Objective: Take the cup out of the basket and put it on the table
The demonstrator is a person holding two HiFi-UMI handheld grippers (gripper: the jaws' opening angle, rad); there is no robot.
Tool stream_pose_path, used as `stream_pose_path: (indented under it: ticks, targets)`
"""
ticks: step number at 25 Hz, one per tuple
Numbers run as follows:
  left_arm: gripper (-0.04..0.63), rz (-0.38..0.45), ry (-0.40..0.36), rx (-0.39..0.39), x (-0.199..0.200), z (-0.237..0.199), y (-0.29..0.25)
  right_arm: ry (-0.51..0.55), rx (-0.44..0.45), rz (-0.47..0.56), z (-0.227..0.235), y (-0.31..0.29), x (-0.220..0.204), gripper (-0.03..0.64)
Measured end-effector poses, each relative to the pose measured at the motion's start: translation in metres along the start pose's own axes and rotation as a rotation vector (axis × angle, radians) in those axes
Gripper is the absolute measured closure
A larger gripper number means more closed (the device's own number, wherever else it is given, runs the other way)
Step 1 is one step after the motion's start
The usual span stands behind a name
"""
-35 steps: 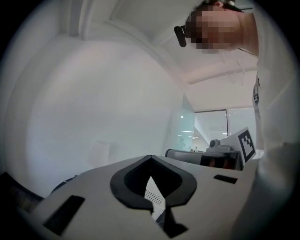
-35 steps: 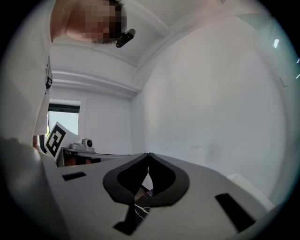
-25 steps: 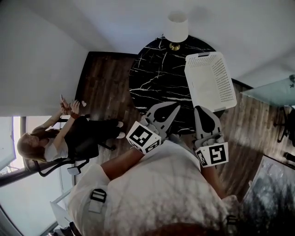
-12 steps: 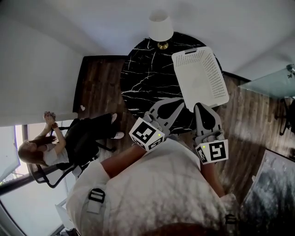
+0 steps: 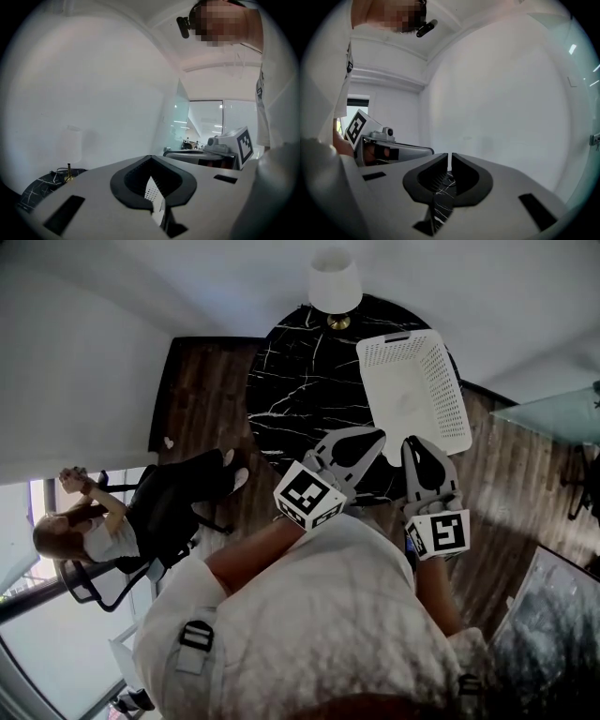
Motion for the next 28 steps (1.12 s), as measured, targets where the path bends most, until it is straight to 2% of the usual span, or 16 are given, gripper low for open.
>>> stream_pose_path:
  ticks: [10, 17, 24, 28]
  targets:
    - [0.589, -0.083, 0.03, 0.013, -0.041, -0.024, -0.012, -0.005, -0.016, -0.125, 0.024, -0.017, -0.043, 0.604]
    - [0.589, -0.133, 0.056, 0.011, -0.065, -0.038, -0.017, 0.018, 0.007, -0.209, 0.034, -0.029, -0.07, 0.56]
    - [0.589, -0.16, 0.049, 0.002, -0.079, -0.051, -0.035, 0.054, 0.031, -0.284, 0.044, -0.045, -0.093, 0.554]
    - [0.589, -0.184, 0.058, 0.002, -0.089, -0.061, -0.046, 0.104, 0.046, -0.363, 0.056, -0.053, -0.11, 0.552]
Point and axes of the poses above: the fingertips, and each gripper's own axes: y backward along the fingers, z to its right, x out of its top, the point moved 1 cm from there along y, backward along the fingers, and after that the axes turned 3 degrees about x, right-handed, at the moved point
